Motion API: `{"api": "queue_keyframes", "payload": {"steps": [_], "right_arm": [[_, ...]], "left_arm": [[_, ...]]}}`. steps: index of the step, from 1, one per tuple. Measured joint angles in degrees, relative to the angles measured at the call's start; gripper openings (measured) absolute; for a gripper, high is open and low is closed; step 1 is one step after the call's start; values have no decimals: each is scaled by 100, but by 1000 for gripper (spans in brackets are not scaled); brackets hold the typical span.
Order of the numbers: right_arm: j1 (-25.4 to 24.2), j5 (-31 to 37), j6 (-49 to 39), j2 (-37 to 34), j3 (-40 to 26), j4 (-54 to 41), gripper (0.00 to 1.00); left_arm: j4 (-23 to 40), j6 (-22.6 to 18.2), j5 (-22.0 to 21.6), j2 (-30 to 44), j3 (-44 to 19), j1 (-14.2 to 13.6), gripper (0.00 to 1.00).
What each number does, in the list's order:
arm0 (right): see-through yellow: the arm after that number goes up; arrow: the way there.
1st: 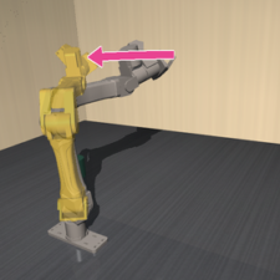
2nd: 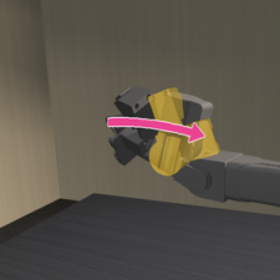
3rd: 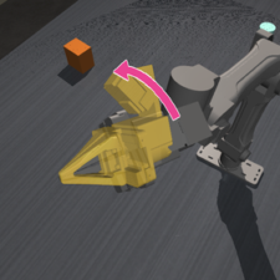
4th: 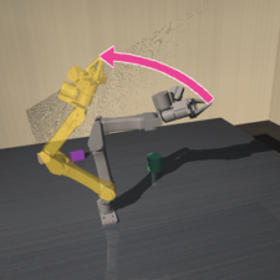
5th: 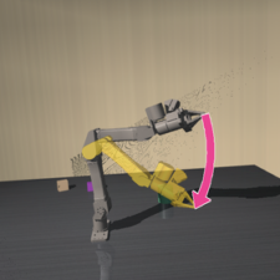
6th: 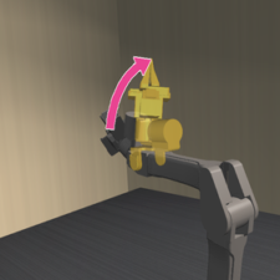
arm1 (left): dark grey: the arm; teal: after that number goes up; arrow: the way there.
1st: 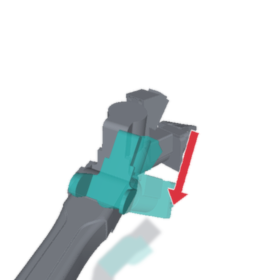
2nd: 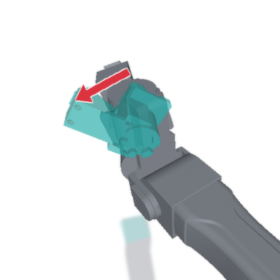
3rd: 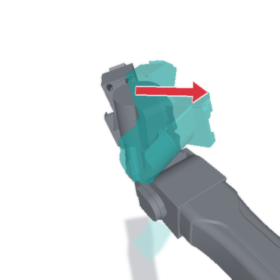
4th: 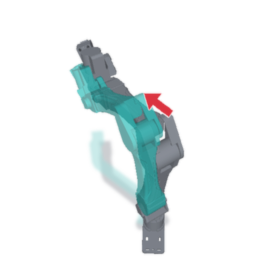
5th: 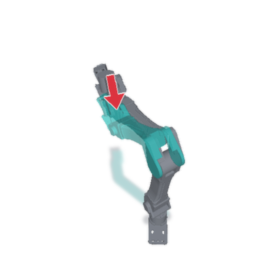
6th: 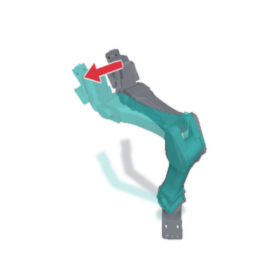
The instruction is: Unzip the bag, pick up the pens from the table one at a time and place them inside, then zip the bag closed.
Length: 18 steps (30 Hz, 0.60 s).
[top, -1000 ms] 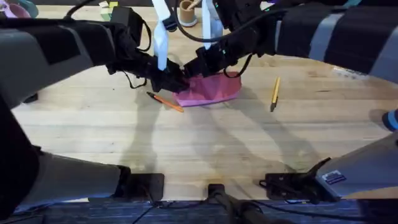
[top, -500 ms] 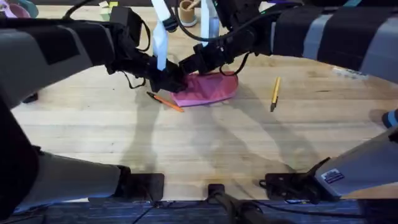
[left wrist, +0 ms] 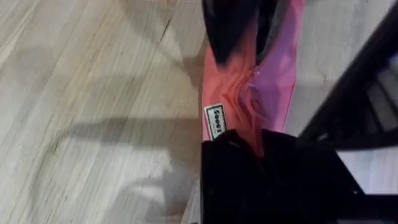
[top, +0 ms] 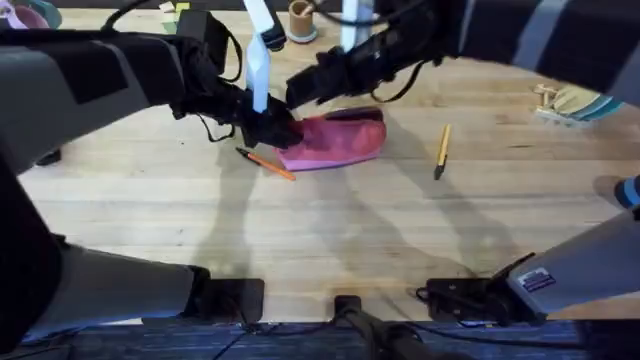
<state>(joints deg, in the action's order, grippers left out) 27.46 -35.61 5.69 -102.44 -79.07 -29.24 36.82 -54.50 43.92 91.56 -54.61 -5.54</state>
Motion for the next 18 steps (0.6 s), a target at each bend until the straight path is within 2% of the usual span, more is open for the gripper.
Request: {"api": "queue_keyframes", "payload": {"steps": [1, 3, 11, 18], "right_arm": [[-78, 81, -93, 44, -53, -118, 949], [-212, 294, -272, 160, -143, -329, 994], [-565, 1113, -982, 387, -549, -1119, 997], [-577, 1387, -1271, 387, -557, -1352, 997]], "left_arm": [[0, 0, 0, 0, 0, 0, 42], [0, 0, 0, -1, 0, 0, 42], [0, 2, 0, -1, 0, 0, 42], [0, 0, 0, -1, 0, 0, 42]]}}
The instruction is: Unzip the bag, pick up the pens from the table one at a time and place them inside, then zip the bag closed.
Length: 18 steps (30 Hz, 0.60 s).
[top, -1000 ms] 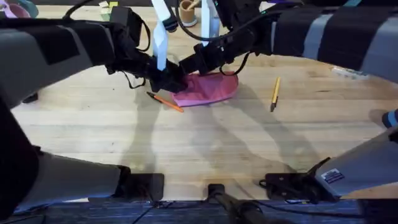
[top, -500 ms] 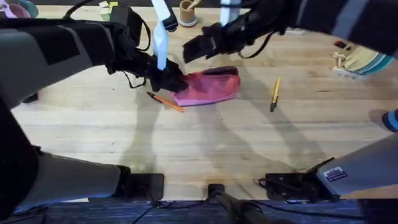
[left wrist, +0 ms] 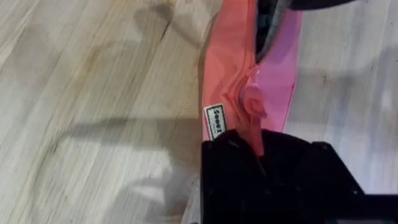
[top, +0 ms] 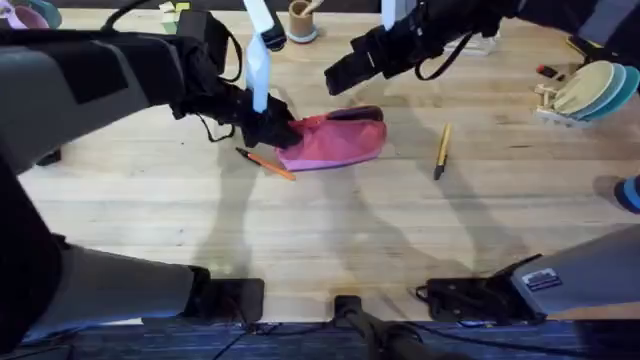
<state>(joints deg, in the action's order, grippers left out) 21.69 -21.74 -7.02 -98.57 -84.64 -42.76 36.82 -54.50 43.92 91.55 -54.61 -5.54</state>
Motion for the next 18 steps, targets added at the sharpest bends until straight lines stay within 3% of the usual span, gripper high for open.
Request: {"api": "queue_keyframes", "payload": {"steps": [4, 5, 6, 9, 11, 18], "right_arm": [[0, 56, -93, -2, 0, -74, 997], [0, 65, -102, -1, 0, -79, 997], [0, 77, -116, -2, 0, -79, 997], [0, 95, -122, -2, 0, -81, 997], [0, 98, -138, -2, 0, -79, 997], [0, 105, -405, -2, -6, -227, 997]], "left_arm": [[-2, 0, 0, 2, 0, 0, 44], [-2, -8, 1, 0, 0, 0, 91], [-4, 1, 34, 0, 0, 0, 188], [-41, -4, 173, 0, 0, -40, 676], [-38, 12, 235, 0, 0, -66, 950], [-40, 2, 304, 2, 0, -70, 993]]}}
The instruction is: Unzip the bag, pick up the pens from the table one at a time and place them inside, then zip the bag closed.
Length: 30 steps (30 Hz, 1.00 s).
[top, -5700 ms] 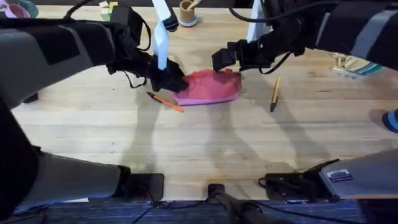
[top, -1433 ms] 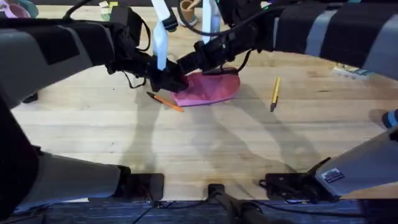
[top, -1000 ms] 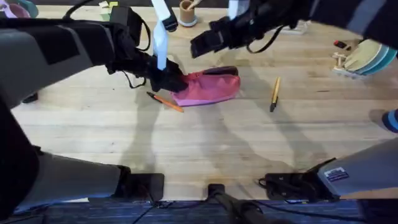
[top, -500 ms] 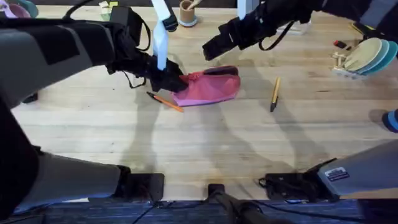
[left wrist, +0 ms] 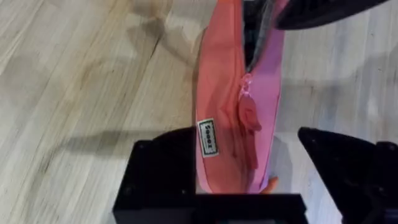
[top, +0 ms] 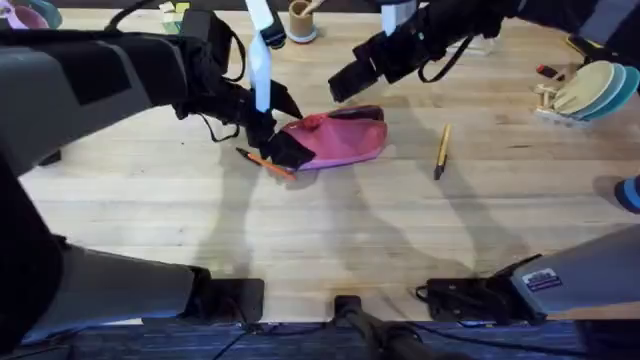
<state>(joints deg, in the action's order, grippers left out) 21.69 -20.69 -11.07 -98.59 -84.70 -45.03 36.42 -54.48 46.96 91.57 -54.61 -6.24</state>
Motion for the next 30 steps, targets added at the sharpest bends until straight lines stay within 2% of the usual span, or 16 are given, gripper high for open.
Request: {"api": "queue_keyframes", "payload": {"steps": [4, 9, 11, 15, 18, 23, 28, 30], "right_arm": [[0, 13, -265, 2, -143, -421, 997], [0, 13, -615, 0, -563, -942, 997], [4, 13, -904, 0, -876, -1167, 997], [34, 13, -1110, 0, -999, -1183, 996], [109, 15, -1293, 0, -1008, -1190, 932], [289, 16, -1740, 0, -1008, -1187, 735], [427, 17, -2197, 0, -1008, -1188, 271], [449, 17, -2380, 0, -1008, -1189, 141]], "left_arm": [[86, 39, 0, -2, -2, 0, 993], [492, 143, -9, -198, -73, 0, 993], [947, 178, -13, -694, -205, 46, 993], [1314, 197, -28, -1183, -334, 197, 993], [1526, 197, -50, -1511, -358, 323, 994], [1722, 199, -162, -1914, -358, 483, 994], [1725, 199, -183, -2167, -358, 577, 994], [1725, 199, -184, -2204, -358, 575, 994]]}}
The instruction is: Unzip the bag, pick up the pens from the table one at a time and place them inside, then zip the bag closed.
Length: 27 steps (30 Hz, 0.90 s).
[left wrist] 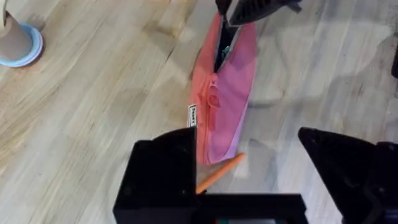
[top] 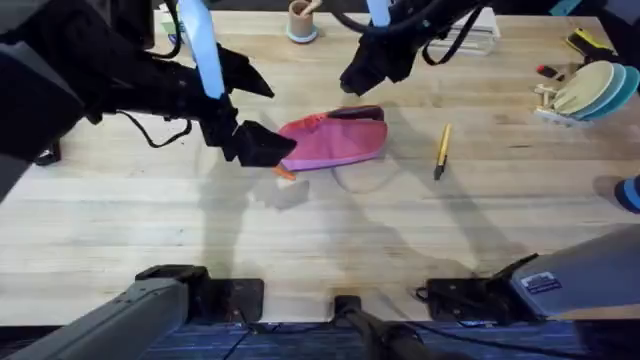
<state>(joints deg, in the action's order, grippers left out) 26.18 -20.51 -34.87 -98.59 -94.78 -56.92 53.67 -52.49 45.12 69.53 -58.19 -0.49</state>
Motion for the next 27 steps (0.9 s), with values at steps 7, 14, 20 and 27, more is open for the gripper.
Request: {"api": "queue_keyframes", "payload": {"steps": [7, 14, 20, 27], "right_arm": [[1, 15, -294, 0, 0, -15, 34], [1, 19, -556, 0, 0, -21, 34], [1, 20, -1352, 2, 0, -195, 34], [33, 17, -1912, 0, 0, -294, 34]], "left_arm": [[17, 0, -15, 1, 0, 0, 994], [17, 0, -32, 1, 0, 0, 994], [17, 0, -51, 1, 0, 0, 994], [17, 0, -98, 1, 0, 0, 994]]}}
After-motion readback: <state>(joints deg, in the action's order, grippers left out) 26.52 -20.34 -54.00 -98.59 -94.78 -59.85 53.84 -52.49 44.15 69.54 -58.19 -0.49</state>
